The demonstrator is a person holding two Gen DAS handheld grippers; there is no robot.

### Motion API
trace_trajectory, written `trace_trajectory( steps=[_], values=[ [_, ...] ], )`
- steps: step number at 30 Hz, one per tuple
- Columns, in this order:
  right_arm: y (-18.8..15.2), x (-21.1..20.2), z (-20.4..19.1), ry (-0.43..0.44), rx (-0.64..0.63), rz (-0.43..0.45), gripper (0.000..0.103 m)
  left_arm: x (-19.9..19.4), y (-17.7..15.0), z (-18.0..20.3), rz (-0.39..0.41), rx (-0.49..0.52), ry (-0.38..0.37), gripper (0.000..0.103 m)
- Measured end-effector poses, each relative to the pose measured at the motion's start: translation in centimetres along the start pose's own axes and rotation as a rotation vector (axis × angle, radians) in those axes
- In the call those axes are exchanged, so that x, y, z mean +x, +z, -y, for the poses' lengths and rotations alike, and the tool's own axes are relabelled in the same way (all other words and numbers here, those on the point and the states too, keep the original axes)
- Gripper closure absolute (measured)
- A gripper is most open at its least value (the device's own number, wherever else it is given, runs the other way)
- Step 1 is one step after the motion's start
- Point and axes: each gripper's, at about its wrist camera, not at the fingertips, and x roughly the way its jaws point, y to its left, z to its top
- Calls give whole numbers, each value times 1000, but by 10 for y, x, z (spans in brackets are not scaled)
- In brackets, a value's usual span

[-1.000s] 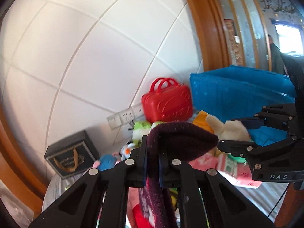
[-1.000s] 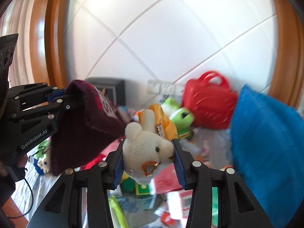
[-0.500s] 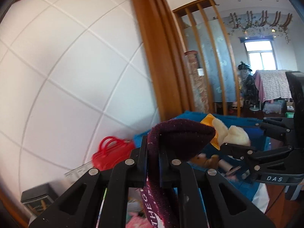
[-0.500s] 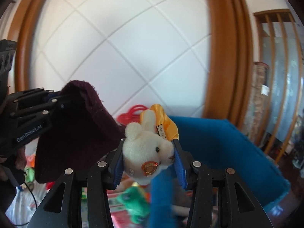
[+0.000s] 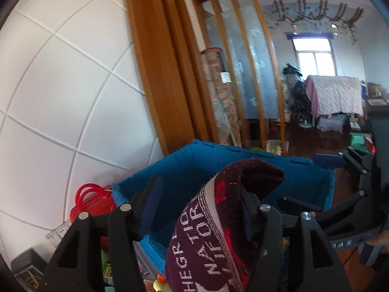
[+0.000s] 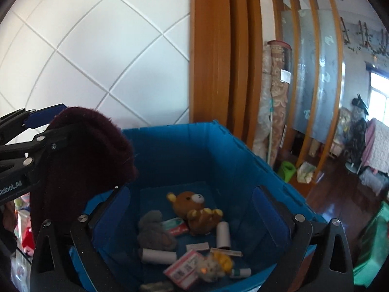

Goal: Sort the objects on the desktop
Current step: 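Lift and carry the sock and bear in both tools over the blue crate, then open both tools to drop the sock and bear into the crate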

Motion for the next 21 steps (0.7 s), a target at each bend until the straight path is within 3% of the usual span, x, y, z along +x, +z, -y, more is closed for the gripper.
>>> trace_trajectory(
  steps=[6,8,11,14,21],
  values=[
    [-1,-1,21,22,65,25,0,0,9,12,-8,16,7,41],
    [2,1,31,14,72,46,0,-3,15,17,6,18,-19,40],
    [4,-5,35,0,78,65,0,-10,26,29,48,41,-26,31],
    [4,-15,39,-16,80,75,0,-14,33,34,68,46,-25,31],
    [-1,-32,28,9,62,90,0,-39,3,11,63,-20,54,31]
  ],
)
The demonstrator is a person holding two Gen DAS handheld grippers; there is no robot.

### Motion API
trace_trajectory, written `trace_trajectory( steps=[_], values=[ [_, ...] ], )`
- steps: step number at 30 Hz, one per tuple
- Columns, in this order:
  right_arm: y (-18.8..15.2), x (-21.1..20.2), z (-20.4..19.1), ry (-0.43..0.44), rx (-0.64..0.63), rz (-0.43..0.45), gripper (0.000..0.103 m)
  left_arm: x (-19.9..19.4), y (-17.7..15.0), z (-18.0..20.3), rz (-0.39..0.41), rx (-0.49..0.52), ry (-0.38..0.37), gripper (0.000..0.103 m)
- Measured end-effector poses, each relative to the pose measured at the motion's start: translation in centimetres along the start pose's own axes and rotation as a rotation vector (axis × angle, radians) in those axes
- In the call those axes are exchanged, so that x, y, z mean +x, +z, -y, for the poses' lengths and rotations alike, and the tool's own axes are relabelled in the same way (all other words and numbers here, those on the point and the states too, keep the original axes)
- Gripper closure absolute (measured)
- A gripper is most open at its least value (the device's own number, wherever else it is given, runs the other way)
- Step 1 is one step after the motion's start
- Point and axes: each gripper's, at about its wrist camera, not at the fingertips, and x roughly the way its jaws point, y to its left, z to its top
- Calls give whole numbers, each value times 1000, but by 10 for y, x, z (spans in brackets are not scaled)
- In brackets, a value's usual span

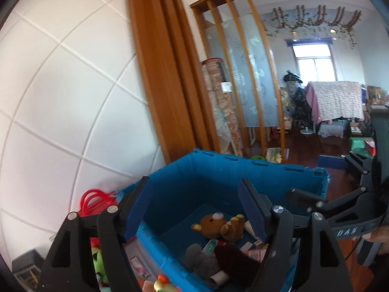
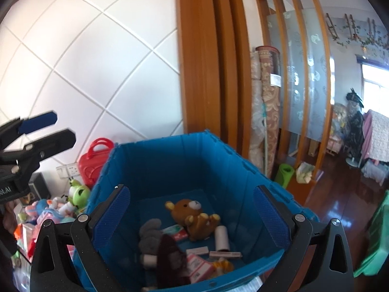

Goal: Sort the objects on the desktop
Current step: 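Open both tools to drop the sock and bear into the crate, then move both tools back to the bed toward the white wet-wipe packs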

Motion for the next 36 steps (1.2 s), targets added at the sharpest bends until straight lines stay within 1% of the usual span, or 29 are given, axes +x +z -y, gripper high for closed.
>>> trace_trajectory(
  steps=[2,4,9,12,16,20,23,27,30,32,36],
  values=[
    [-3,-3,-9,26,-6,7,0,-15,-14,-11,2,-17,49,31],
    [-7,-4,-18,52,-14,14,0,-33,-31,-23,7,-25,116,31],
    [-20,-13,-45,156,-36,52,0,-87,-80,-60,21,-85,314,31],
    [-27,-17,-67,221,-58,58,0,-118,-110,-85,13,-122,404,31],
    [-39,-26,-110,314,-93,56,0,-161,-150,-111,-18,-115,526,31],
    [-58,-28,-167,400,-162,19,0,-198,-183,-140,-49,-88,615,31],
    [-79,-22,-210,455,-196,-38,0,-219,-209,-159,-78,-83,633,31],
    [-108,-12,-256,496,-209,-126,0,-246,-254,-185,-127,-120,636,31],
    [-128,-9,-282,521,-223,-166,0,-258,-278,-200,-138,-152,632,31],
    [-145,-6,-298,532,-251,-192,0,-257,-293,-205,-159,-164,634,31],
    [-178,10,-313,539,-293,-297,0,-256,-316,-213,-189,-198,622,31]
  ],
)
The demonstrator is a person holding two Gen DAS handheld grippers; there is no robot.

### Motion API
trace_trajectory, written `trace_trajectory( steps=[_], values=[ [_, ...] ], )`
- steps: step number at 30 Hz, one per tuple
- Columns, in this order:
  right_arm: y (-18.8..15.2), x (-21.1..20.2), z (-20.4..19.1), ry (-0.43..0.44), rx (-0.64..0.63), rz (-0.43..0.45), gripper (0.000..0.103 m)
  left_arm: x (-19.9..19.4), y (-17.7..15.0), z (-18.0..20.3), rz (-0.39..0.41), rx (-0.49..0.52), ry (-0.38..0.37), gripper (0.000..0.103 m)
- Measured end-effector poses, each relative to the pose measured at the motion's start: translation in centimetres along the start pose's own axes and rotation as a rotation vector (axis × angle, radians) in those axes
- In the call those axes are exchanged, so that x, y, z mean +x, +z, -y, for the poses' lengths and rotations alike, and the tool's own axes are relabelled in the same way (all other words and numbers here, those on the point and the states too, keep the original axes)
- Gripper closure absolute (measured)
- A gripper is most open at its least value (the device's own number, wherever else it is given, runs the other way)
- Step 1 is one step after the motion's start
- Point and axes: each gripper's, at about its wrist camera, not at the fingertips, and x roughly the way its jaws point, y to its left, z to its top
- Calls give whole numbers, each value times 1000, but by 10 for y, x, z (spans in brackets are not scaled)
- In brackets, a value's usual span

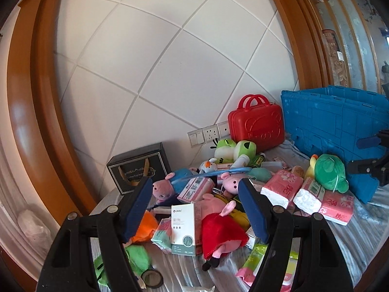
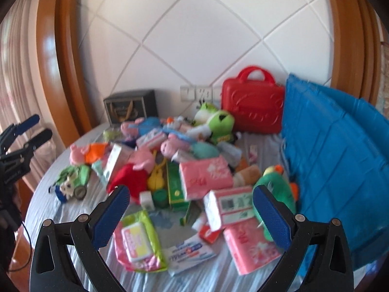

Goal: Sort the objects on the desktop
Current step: 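Move both tools back to the bed toward the white wet-wipe packs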

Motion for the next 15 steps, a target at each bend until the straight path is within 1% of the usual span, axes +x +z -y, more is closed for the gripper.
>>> trace_trajectory(
  steps=[3,5,7,9,11,13,15],
  values=[
    [-17,25,2,9,-6,-78,0,6,-14,-2,-20,-29,16,31],
    [-33,41,3,14,-1,-133,0,9,-22,-3,-37,-48,4,31],
    [-52,61,7,19,51,-200,0,13,-29,-1,-51,-59,8,31],
    [-66,80,8,1,100,-268,0,15,-34,-1,-65,-73,4,31],
    [-80,98,9,-48,142,-315,0,16,-39,1,-66,-73,-1,31],
    [-95,117,9,-58,201,-371,0,18,-45,4,-72,-54,-2,31],
    [-106,132,5,-96,205,-398,0,21,-55,6,-86,-38,-15,31]
  ],
)
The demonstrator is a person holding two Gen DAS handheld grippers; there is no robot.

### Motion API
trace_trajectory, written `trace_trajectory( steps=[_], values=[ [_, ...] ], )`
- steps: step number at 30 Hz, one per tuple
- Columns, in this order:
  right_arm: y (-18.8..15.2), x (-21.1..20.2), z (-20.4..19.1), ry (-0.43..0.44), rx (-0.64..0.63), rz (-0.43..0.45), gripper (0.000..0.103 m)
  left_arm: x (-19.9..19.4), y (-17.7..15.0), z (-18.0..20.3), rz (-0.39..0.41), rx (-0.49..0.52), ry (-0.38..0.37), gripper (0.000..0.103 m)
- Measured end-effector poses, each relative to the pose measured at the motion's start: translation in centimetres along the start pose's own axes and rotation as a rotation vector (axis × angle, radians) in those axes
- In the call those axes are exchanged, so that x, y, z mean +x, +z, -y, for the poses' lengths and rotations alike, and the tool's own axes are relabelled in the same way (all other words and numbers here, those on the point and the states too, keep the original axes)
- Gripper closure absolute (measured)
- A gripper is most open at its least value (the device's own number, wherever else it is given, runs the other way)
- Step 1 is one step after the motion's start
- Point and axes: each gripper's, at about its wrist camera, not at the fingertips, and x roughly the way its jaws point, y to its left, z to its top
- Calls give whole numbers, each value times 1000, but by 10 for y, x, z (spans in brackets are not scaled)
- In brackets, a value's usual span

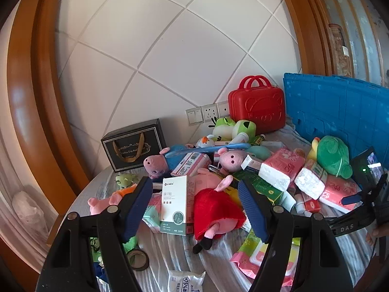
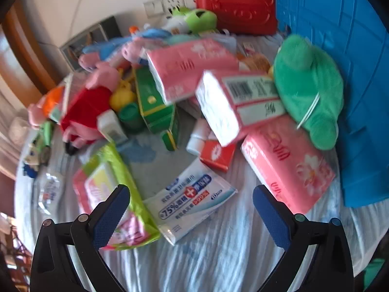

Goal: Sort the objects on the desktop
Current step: 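Move both tools back to the bed toward the white wet-wipe packs, then grasp a white wet-wipe pack with the left tool while the right grasps another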

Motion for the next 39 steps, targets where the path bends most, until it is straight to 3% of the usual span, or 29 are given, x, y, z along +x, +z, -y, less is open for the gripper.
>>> trace_trajectory(
  steps=[5,10,17,21,23,27,34,36,39],
  values=[
    [-16,47,10,-30,139,-99,1,13,-27,-1,-71,5,-52,31],
    [-20,64,16,-59,228,-101,1,20,-70,-7,-149,30,-57,31],
    [-17,73,7,-128,208,-74,0,49,-144,-32,-337,4,-31,31],
    [-18,75,3,-150,186,-67,0,75,-182,-35,-458,-41,-67,31],
    [-18,75,3,-160,174,-66,1,82,-189,-36,-475,-77,-100,31],
    [-18,76,5,-180,154,-66,2,89,-186,-26,-466,-54,-103,34],
    [-21,69,6,-214,115,-55,28,88,-183,-23,-460,-55,-117,35],
    [-18,68,0,-207,67,-53,41,88,-183,-23,-463,-57,-119,35],
    [-20,63,-11,-192,-21,-55,49,88,-183,-22,-461,-45,-123,37]
  ],
)
